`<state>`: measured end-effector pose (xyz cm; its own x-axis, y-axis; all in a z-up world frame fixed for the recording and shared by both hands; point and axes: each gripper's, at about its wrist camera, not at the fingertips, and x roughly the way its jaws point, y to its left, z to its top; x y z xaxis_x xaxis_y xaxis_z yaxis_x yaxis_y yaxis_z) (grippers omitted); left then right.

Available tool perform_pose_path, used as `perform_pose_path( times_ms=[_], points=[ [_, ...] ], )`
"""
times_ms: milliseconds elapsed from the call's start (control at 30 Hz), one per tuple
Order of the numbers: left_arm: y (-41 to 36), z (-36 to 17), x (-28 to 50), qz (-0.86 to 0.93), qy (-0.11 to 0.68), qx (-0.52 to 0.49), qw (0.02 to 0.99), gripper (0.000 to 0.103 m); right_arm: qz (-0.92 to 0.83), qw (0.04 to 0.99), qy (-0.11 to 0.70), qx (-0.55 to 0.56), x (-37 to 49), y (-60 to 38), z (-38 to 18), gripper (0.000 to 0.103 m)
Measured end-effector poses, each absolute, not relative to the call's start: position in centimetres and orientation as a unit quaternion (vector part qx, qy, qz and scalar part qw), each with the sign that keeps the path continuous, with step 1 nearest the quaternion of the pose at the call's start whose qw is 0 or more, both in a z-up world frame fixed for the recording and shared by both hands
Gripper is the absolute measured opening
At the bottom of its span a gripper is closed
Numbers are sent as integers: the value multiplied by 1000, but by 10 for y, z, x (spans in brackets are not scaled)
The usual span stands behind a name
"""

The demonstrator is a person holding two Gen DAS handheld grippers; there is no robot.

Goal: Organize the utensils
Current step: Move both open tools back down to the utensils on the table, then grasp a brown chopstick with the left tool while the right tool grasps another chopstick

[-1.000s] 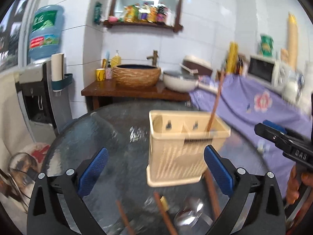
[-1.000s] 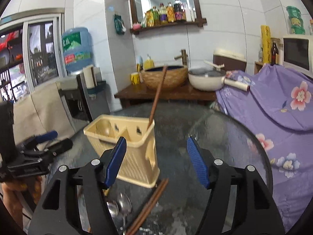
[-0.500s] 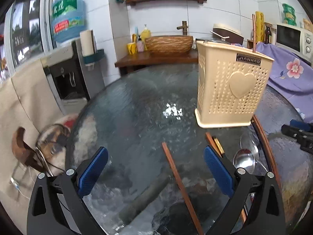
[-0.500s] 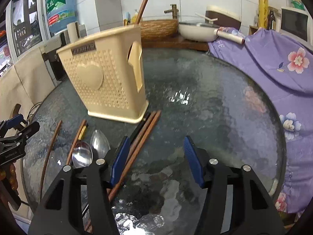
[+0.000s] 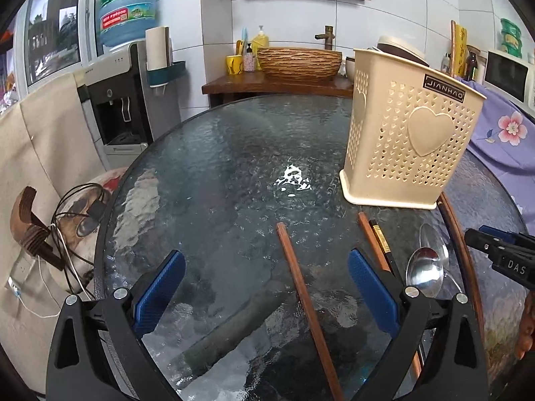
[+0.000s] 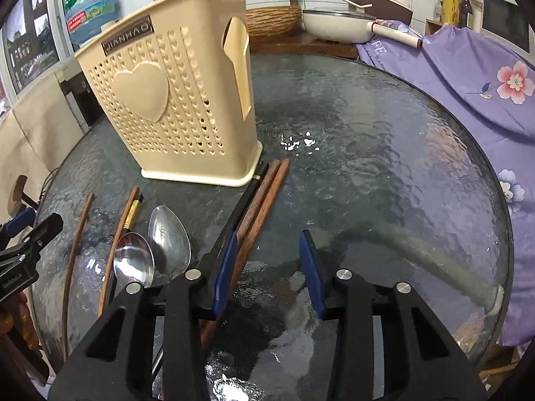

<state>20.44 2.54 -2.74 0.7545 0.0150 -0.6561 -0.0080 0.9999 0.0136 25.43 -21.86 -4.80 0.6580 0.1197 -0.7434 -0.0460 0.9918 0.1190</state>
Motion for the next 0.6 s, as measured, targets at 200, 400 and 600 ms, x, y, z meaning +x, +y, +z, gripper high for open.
perform_pose_path(
  times_ms=[200, 400, 600],
  points=[
    [21, -31, 206, 1, 361, 9, 933, 93, 37, 906, 419, 47, 255, -220, -51, 38],
    [18, -35, 208, -4, 369, 10, 929, 89, 27, 905, 424, 25, 262, -218, -54, 28],
    [17, -38, 210, 1, 373, 13, 928, 85, 13, 906, 424, 13, 273, -220, -54, 28]
  ],
)
